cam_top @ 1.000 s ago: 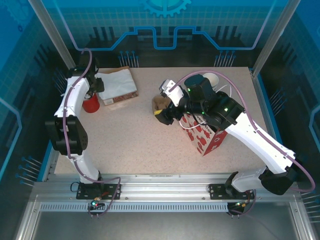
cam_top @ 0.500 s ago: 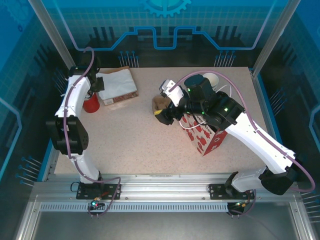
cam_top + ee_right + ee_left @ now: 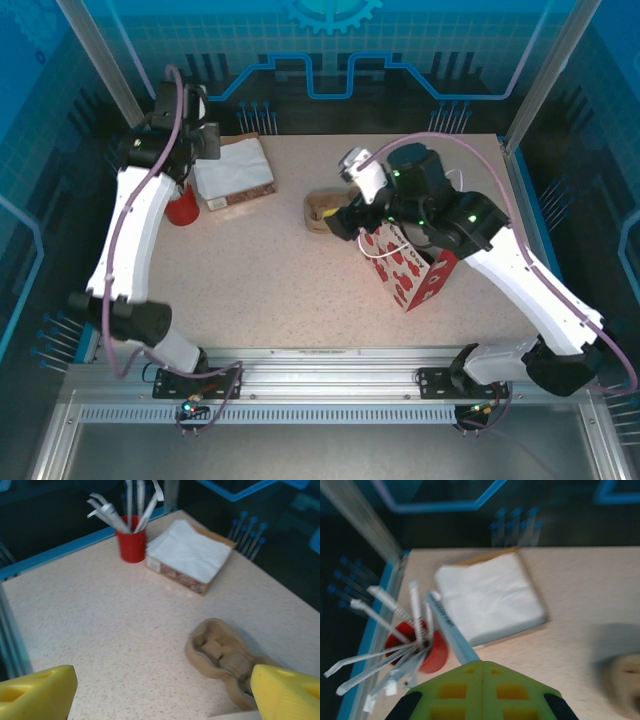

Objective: Pack the takeout coffee

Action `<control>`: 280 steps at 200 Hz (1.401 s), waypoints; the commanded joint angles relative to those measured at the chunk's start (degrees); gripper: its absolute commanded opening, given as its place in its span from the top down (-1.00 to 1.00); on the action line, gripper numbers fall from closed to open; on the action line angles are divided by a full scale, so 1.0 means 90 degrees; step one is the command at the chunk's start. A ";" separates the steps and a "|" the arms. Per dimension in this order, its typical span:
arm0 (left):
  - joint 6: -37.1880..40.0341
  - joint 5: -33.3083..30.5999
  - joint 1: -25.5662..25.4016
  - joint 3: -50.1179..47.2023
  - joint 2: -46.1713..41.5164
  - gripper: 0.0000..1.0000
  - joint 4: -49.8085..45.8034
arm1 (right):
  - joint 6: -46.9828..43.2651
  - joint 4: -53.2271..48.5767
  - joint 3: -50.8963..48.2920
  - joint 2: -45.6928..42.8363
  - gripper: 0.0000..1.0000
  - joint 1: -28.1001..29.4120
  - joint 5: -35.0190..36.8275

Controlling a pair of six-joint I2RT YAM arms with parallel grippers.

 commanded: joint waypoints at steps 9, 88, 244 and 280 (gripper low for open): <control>-0.0195 0.0883 -0.0848 0.0176 -0.0892 1.00 0.0293 | 0.0356 -0.0499 0.0466 -0.0576 -0.83 -0.0737 0.0227; -0.0835 0.2981 -0.3574 0.0102 -0.0433 1.00 0.1105 | 0.0329 -0.1854 0.1495 -0.1176 -0.85 -0.2331 0.0630; -0.0054 0.2290 -0.4153 0.2736 0.3124 0.92 -0.0435 | 0.0272 -0.1929 0.0973 -0.1319 -0.86 -0.2837 0.0535; 0.0000 0.2287 -0.4124 0.3132 0.3441 0.55 -0.0435 | 0.0364 -0.1829 0.0681 -0.1361 -0.86 -0.2847 0.0375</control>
